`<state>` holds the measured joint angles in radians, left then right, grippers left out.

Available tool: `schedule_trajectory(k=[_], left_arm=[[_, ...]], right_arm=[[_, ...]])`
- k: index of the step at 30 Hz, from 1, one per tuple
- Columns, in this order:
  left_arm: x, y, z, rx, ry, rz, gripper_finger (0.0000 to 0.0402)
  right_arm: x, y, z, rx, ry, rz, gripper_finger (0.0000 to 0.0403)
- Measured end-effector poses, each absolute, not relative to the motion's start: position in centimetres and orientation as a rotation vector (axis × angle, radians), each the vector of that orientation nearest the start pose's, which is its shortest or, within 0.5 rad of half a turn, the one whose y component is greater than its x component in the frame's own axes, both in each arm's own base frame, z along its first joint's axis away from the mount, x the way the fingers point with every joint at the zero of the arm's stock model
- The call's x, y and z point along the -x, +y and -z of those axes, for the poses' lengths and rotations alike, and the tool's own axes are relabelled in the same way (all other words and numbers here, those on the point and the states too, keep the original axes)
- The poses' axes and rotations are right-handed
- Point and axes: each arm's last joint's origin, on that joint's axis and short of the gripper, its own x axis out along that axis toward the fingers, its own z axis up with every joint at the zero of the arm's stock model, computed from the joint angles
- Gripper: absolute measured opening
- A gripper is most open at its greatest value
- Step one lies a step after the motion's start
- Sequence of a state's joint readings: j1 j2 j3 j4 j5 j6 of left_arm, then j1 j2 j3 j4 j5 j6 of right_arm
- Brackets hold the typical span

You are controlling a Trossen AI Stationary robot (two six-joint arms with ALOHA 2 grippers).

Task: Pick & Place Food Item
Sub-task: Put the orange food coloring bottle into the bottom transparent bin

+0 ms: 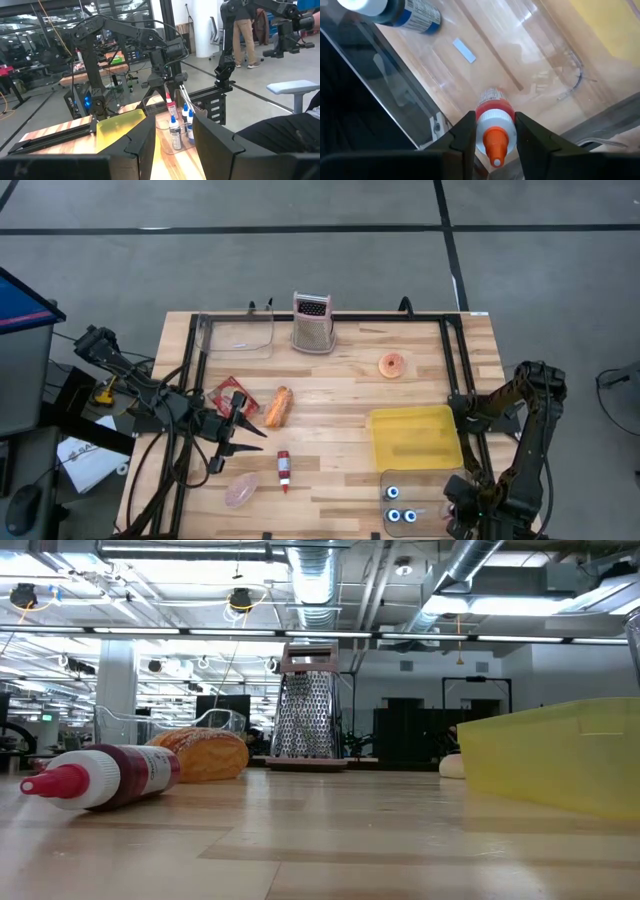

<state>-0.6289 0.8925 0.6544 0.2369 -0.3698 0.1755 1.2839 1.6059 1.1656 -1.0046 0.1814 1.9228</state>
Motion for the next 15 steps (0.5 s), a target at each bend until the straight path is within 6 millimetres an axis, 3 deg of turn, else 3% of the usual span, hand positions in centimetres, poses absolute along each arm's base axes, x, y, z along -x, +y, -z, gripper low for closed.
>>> schedule_trajectory(k=[15], left_arm=[[-16.90, -11.00, -31.00, -0.173, -0.026, 0.258, 0.0127]], right_arm=[[-8.66, 27.46, -22.28, -0.605, 1.329, 0.397, 0.0181]])
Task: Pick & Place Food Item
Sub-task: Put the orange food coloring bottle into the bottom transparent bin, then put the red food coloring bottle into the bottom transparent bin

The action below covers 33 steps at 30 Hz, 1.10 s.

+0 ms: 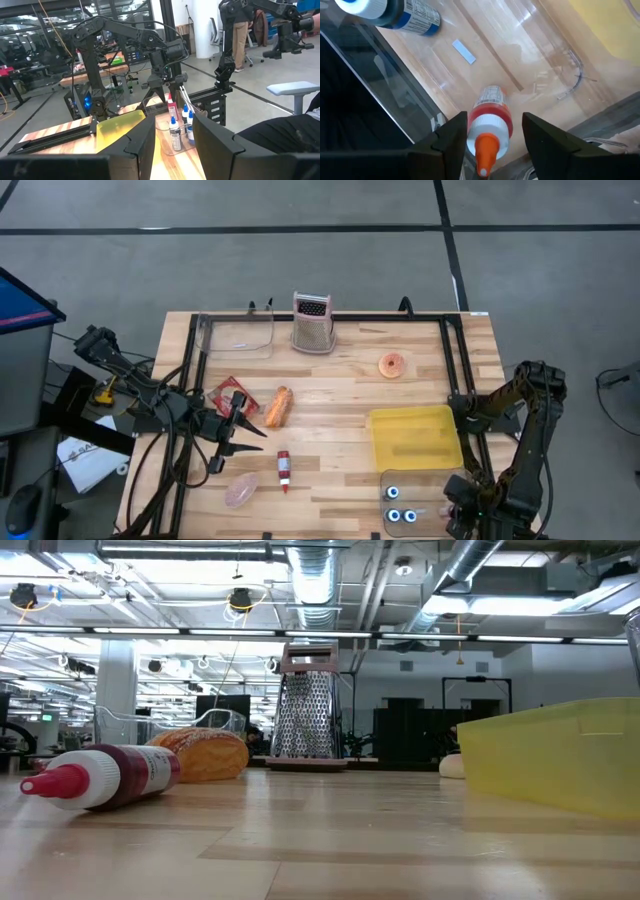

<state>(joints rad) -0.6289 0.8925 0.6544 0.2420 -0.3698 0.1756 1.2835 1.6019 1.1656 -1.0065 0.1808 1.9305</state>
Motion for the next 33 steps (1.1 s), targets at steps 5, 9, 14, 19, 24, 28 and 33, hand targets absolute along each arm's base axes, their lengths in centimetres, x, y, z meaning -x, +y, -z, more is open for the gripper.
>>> schedule_trajectory(k=[5, 9, 14, 19, 24, 28, 33], left_arm=[[-16.9, -11.0, -31.0, -0.172, -0.026, 0.258, 0.0125], [-16.9, -11.0, -31.0, -0.173, -0.026, 0.258, 0.0125], [-16.9, -11.0, -31.0, -0.174, -0.027, 0.258, 0.0127], [-16.9, -10.9, -31.0, -0.190, -0.028, 0.249, 0.0127], [-17.1, -10.9, -31.0, -0.202, -0.026, 0.197, 0.0127], [-17.6, -11.0, -30.5, -0.218, 0.007, 0.126, 0.0127], [-17.9, -11.2, -30.0, -0.231, 0.028, 0.122, 0.0127]], right_arm=[[-8.6, 27.4, -22.9, -0.590, 1.324, 0.409, 0.0187], [-8.7, 27.1, -23.9, -0.552, 1.270, 0.433, 0.0186], [-9.0, 26.5, -25.8, -0.471, 1.189, 0.456, 0.0185], [-10.4, 25.4, -28.3, -0.339, 0.988, 0.454, 0.0185], [-13.4, 24.3, -30.3, -0.190, 0.758, 0.402, 0.0184], [-16.8, 24.0, -30.9, -0.091, 0.649, 0.346, 0.0184], [-21.4, 23.9, -30.7, -0.010, 0.554, 0.270, 0.0184]])
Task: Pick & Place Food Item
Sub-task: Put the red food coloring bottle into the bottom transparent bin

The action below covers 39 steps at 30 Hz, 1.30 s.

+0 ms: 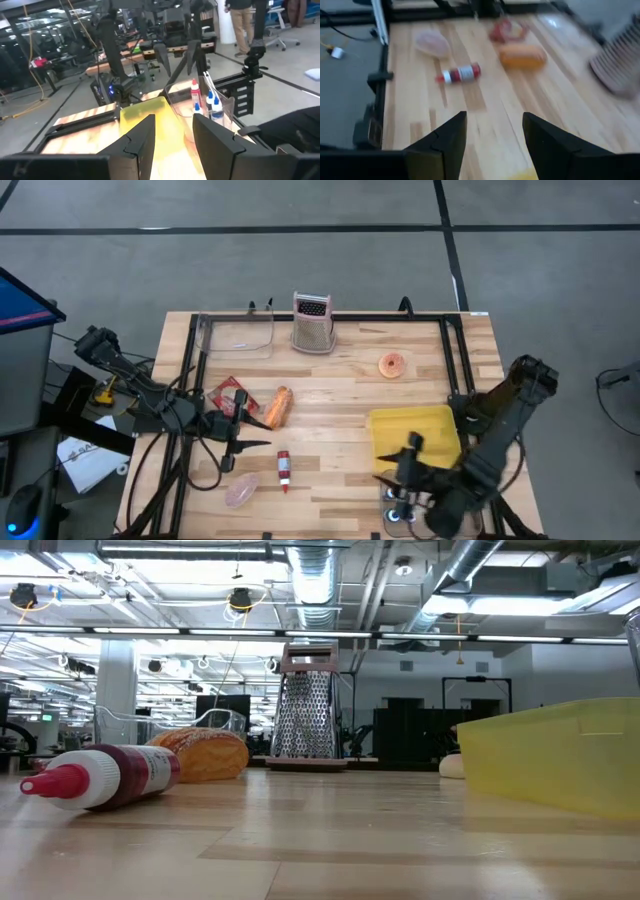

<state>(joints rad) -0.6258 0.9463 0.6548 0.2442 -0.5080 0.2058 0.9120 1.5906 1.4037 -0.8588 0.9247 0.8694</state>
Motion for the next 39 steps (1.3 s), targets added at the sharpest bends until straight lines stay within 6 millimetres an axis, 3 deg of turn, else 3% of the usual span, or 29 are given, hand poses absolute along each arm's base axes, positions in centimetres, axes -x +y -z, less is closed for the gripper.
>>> schedule_trajectory(k=[6, 10, 13, 15, 19, 25, 30, 34, 39], left_arm=[[-17.8, -11.0, -29.1, -0.183, 0.120, 0.076, 0.0127], [-17.6, -9.9, -27.0, -0.112, 0.319, -0.043, 0.0127], [-17.9, -9.3, -26.6, -0.039, 0.354, -0.077, 0.0127], [-18.6, -9.2, -26.3, -0.003, 0.383, -0.036, 0.0127], [-19.9, -9.9, -23.5, -0.019, 0.561, 0.070, 0.0129], [-23.0, -13.2, -19.8, -0.203, 0.789, 0.211, 0.0143], [-24.8, -17.3, -18.7, -0.491, 0.914, 0.276, 0.0144], [-25.7, -21.2, -19.0, -0.719, 0.923, 0.313, 0.0145], [-26.3, -24.5, -17.9, -0.879, 0.962, 0.377, 0.0158]], right_arm=[[-25.1, 22.7, -28.3, 0.034, 0.473, 0.224, 0.0184], [-25.5, 21.9, -27.5, 0.036, 0.502, 0.232, 0.0184], [-25.6, 22.1, -27.7, 0.037, 0.484, 0.217, 0.0184], [-25.7, 22.2, -28.0, 0.035, 0.470, 0.194, 0.0184], [-25.7, 22.7, -28.7, 0.030, 0.436, 0.149, 0.0184], [-25.9, 22.9, -29.1, 0.046, 0.407, 0.133, 0.0184], [-25.9, 22.9, -29.1, 0.049, 0.408, 0.133, 0.0184], [-25.8, 23.0, -29.1, 0.051, 0.408, 0.126, 0.0184], [-25.5, 23.3, -29.1, 0.052, 0.407, 0.116, 0.0184]])
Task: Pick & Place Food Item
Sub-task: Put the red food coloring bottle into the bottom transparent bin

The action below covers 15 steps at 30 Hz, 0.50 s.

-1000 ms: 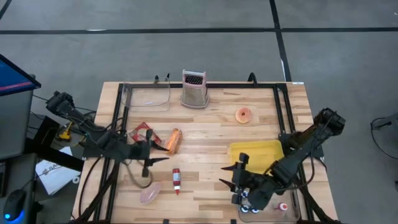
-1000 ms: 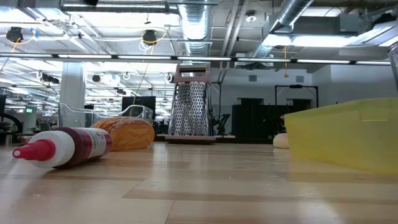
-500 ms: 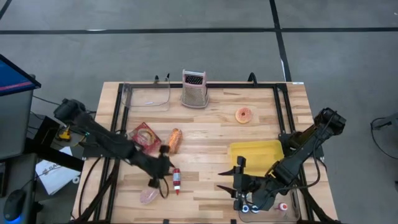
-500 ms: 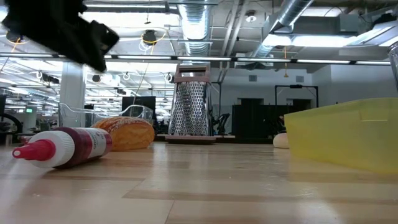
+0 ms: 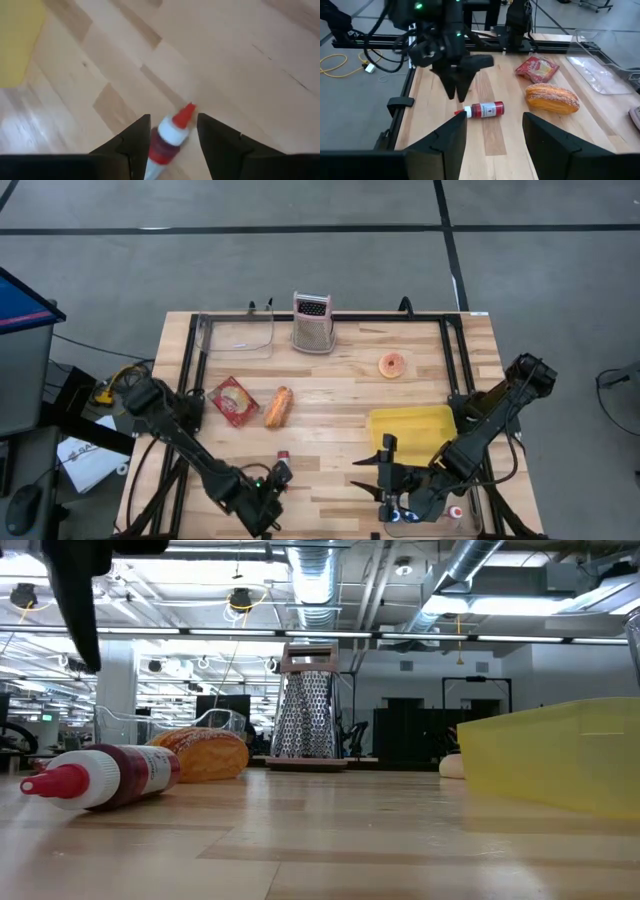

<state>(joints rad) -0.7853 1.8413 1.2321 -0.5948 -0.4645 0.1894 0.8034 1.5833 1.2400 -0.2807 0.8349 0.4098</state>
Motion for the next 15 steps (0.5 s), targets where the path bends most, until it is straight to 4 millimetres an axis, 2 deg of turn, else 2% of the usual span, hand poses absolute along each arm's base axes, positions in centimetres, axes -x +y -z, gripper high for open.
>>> schedule_trajectory(k=[5, 15], left_arm=[[-26.7, -24.9, -16.0, -0.949, 1.042, 0.379, 0.0177], [-27.2, -25.0, -15.2, -0.953, 1.044, 0.412, 0.0180]], right_arm=[[-25.3, 23.6, -29.1, 0.053, 0.406, 0.107, 0.0184], [-25.1, 23.7, -29.0, 0.048, 0.407, 0.105, 0.0184]])
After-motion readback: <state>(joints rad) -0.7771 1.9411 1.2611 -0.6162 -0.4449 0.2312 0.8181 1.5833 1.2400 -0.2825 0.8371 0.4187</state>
